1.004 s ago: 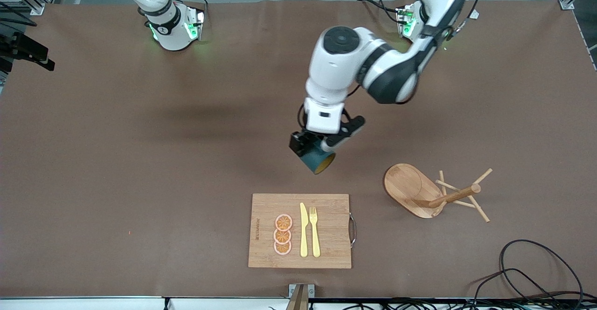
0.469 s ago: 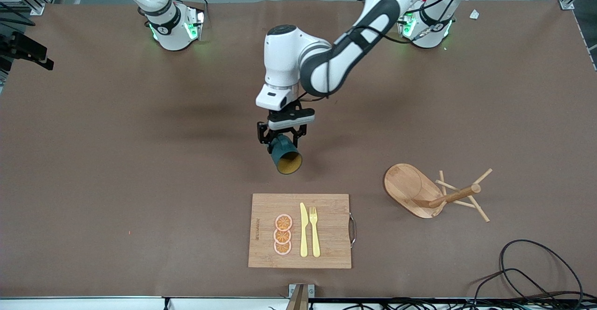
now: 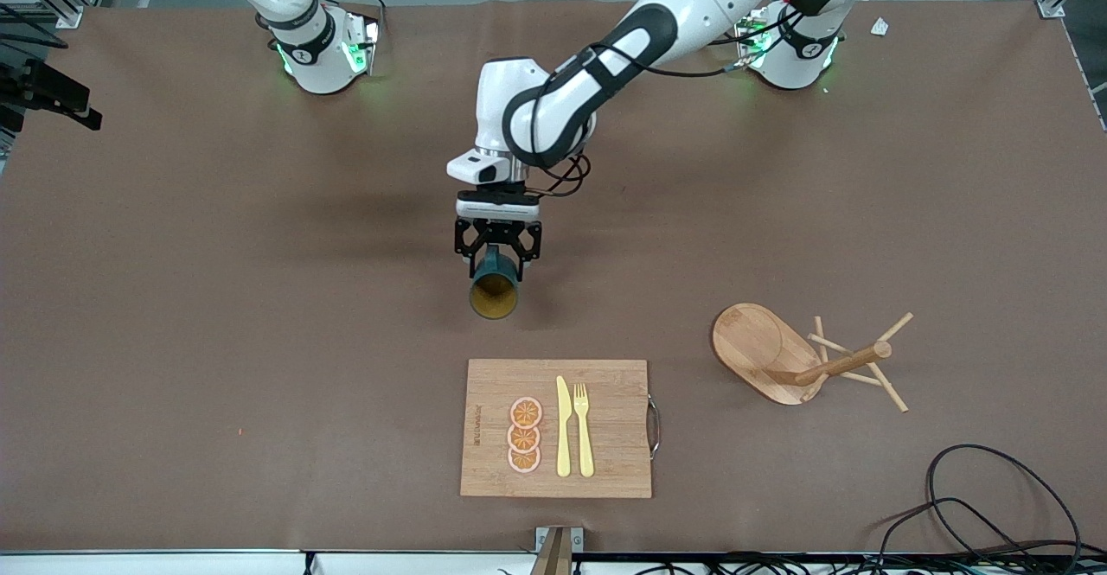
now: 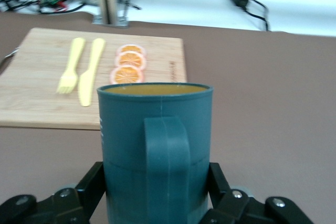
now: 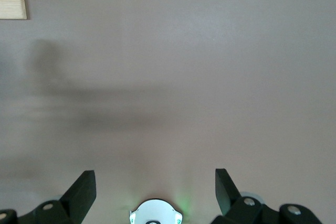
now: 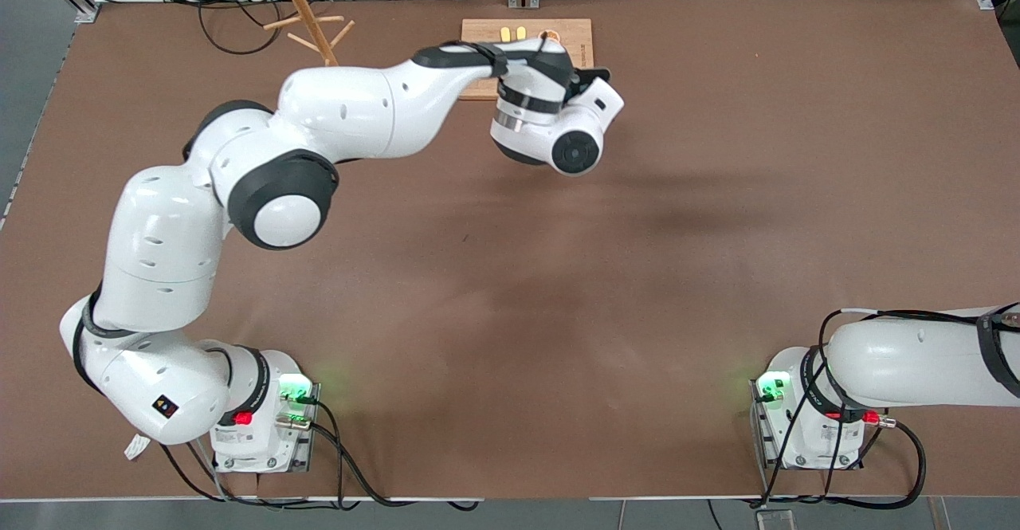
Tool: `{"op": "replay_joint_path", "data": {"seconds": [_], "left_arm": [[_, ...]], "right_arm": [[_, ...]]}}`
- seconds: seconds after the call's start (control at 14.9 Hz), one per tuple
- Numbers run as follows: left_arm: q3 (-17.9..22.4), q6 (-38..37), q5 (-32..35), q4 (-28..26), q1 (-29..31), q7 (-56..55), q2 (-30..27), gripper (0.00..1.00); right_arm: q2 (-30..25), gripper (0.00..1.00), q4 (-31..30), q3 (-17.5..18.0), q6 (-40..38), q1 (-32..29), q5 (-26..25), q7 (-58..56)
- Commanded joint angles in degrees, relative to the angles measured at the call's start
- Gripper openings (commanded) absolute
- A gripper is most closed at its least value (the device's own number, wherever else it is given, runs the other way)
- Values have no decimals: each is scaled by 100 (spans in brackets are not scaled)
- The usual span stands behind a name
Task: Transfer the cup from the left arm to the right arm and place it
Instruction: 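Lift the teal mug off the stand and carry it toward the table middle, then lower the teal mug onto the table and open the left gripper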
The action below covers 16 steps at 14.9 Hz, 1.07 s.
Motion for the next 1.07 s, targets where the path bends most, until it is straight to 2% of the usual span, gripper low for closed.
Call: {"op": "replay_joint_path", "data": {"seconds": [0.0,0.13,0.33,0.4,0.67,0.8,0.94,1.0], "left_arm": [[284,27,880,307,-428,5,291,53],[478,9,1662,307,-648,-222,440,53],[558,-52,2787,307,-755,-1029,660,54],[549,-305,3156,298,-807,-1328,765,54],[549,-1202,3861,245,-1010,-2069,1240,56],[549,-1405,3934,158,-1010,-2148,1302,59],[549,-1432,3925,52,-1010,-2306,1293,82],[549,-1458,3916,-113,-1010,-2428,1276,100]], "right_arm": [[101,100,6,25,20,-104,81,-47],[302,100,14,24,169,-113,-6,-55],[391,100,23,16,450,-122,-6,-55],[391,100,32,7,495,-122,-6,-55],[741,100,32,7,810,-288,-7,-55],[1057,100,41,-2,1039,-315,-33,-55],[1138,100,93,7,1302,-306,-243,-29],[1173,100,94,7,1408,-306,-279,23]]}}
